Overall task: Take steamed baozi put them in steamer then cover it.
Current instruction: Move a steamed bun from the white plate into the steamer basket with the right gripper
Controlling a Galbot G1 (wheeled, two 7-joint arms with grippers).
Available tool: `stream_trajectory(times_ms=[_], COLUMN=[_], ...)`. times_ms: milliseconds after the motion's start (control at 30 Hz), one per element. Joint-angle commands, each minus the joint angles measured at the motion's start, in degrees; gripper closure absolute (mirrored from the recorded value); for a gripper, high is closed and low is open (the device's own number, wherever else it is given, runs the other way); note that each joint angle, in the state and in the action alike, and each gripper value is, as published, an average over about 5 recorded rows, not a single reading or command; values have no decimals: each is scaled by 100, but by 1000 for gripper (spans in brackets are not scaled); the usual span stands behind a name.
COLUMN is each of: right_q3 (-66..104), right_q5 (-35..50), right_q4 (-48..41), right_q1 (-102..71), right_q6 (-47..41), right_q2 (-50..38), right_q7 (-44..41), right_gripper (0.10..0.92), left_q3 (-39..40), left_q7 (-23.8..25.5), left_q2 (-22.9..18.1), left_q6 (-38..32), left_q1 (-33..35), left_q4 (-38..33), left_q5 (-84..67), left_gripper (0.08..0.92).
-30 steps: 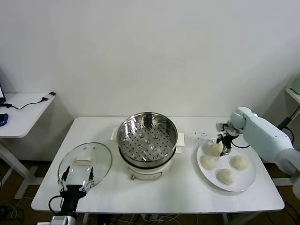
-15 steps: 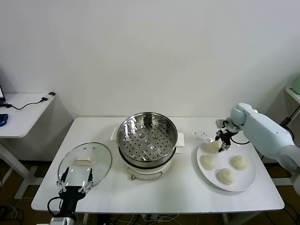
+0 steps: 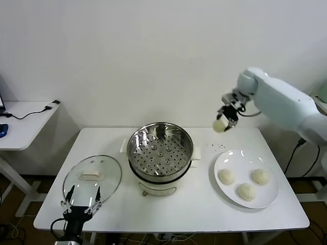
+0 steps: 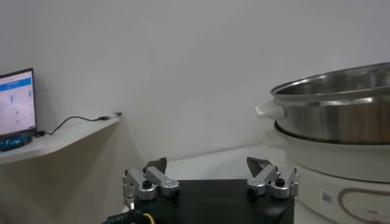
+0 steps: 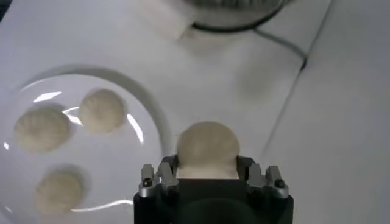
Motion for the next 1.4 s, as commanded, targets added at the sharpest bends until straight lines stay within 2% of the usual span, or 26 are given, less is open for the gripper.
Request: stream_trajectory(times_ms=[33,267,567,1233,1400], right_q3=[-318,-20,390,353,382], right_q5=[-792,-2153,-3482,-3507,-3437], right_q4=[448,738,383,52,142], right_q1=[703,-7,-953,-1600,-1535], right_q6=[1359,1889,2299,2113,2034], right_q2=[1264,1739,2131,2138,2101], right_q7=[0,413,745,722,679], right_gripper=[390,389,380,366,288], left_q3=[13,36,-9,-69,-71], left_q7=[19,19,-27,-45,-55], left_q2=[-20,-35,-13,5,0], left_q6=[42,42,32,-28,-37], left_q1=[106,116,117,175,184], left_q4=[-79,-99,-71,21,36], left_q5=[3,14,-16,-98,-94], left_gripper=[177,177,177,177,177])
